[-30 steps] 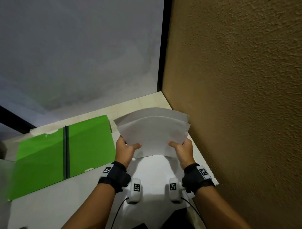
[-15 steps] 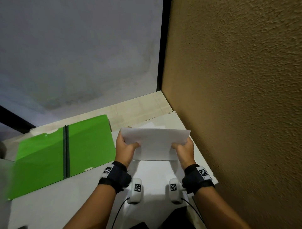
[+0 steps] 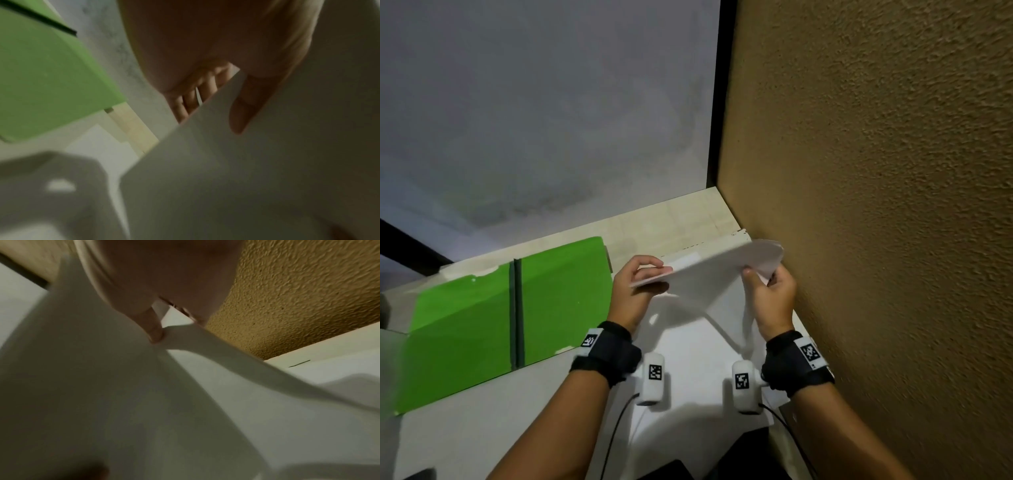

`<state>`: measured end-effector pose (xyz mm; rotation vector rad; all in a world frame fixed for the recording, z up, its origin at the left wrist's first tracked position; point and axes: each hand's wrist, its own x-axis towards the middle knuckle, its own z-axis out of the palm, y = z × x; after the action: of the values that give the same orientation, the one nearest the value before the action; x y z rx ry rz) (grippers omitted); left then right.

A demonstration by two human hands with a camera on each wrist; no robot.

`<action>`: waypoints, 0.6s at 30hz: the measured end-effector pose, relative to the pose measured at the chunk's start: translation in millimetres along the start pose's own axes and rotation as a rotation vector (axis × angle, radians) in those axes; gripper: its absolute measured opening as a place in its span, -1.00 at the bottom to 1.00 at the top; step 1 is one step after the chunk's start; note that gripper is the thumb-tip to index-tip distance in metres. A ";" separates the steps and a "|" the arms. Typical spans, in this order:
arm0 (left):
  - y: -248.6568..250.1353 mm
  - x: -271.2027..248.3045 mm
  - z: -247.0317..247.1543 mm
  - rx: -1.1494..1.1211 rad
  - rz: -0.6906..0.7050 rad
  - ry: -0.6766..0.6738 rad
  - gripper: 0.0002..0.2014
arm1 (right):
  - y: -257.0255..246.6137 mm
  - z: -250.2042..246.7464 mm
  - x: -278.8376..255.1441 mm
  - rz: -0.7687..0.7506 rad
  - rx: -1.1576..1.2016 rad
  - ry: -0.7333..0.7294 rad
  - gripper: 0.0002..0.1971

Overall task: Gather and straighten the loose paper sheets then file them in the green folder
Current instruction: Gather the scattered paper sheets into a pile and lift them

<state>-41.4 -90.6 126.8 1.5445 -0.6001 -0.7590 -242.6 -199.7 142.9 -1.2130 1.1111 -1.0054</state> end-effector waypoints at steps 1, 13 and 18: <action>-0.9 2.3 -3.0 0.033 -0.028 -0.044 -0.65 | -4.3 -1.8 2.3 -0.013 -0.007 -0.025 -0.66; 6.1 7.9 -4.0 -0.245 -0.275 -0.127 -0.60 | -11.6 -14.9 4.0 0.276 0.107 -0.283 -0.73; -3.8 -7.0 14.0 0.001 -0.033 0.112 -0.78 | 11.8 -5.9 -7.2 0.122 -0.001 -0.083 -0.82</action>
<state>-56.7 -94.1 123.4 1.5895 -0.4935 -0.6921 -249.8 -192.6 131.7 -1.1631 1.1066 -0.8542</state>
